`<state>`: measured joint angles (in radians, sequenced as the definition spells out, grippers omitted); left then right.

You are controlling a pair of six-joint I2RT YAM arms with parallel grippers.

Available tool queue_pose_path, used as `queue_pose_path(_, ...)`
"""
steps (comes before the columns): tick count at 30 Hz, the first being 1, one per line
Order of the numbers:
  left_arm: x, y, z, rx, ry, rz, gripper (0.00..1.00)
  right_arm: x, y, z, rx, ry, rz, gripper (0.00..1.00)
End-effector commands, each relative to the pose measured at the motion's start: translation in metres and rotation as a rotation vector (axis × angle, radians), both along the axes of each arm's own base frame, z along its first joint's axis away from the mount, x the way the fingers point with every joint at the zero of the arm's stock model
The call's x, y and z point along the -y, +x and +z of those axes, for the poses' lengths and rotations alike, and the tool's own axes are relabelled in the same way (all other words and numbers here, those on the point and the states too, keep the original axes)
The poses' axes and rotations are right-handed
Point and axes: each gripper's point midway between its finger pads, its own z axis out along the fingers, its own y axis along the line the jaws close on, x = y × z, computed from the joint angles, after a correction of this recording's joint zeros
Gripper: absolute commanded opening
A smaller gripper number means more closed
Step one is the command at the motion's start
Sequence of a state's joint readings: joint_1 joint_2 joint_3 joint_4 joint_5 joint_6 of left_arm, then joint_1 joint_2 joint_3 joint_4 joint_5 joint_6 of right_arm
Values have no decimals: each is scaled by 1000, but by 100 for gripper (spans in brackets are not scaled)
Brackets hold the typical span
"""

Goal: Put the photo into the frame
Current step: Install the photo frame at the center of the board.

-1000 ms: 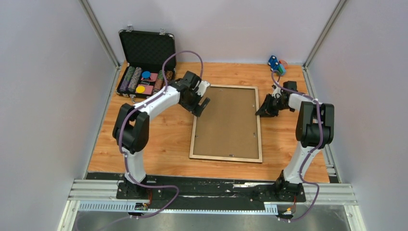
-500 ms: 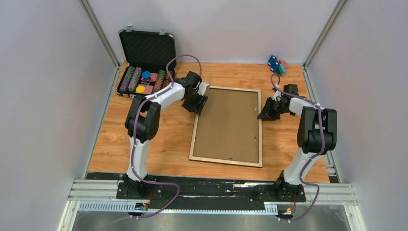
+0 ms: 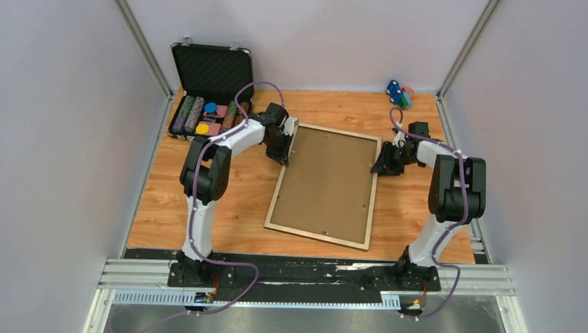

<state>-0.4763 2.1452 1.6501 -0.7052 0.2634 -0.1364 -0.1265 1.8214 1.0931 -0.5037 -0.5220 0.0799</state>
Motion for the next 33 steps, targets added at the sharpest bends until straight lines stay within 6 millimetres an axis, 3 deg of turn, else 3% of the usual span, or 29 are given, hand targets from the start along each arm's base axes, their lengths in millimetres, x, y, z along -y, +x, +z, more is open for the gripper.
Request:
queue_pose_path(1, 6, -16, -12, -41, -16, -79, 0, 5, 25, 23, 97, -49, 11, 38)
queue_pose_path(8, 7, -18, -27, -78, -9, -51, 0, 2, 42, 19, 94, -69, 9, 45)
queue_pose_path(19, 7, -17, -34, -82, -18, 31, 0, -4, 8, 7, 29, -71, 31, 47)
queue_pose_path(28, 7, -19, -35, -87, -30, 54, 0, -34, -1, -2, 23, -166, 145, 50)
queue_pose_path(33, 7, -20, -36, -92, -31, 52, 0, -34, -5, -6, 21, -213, 170, 50)
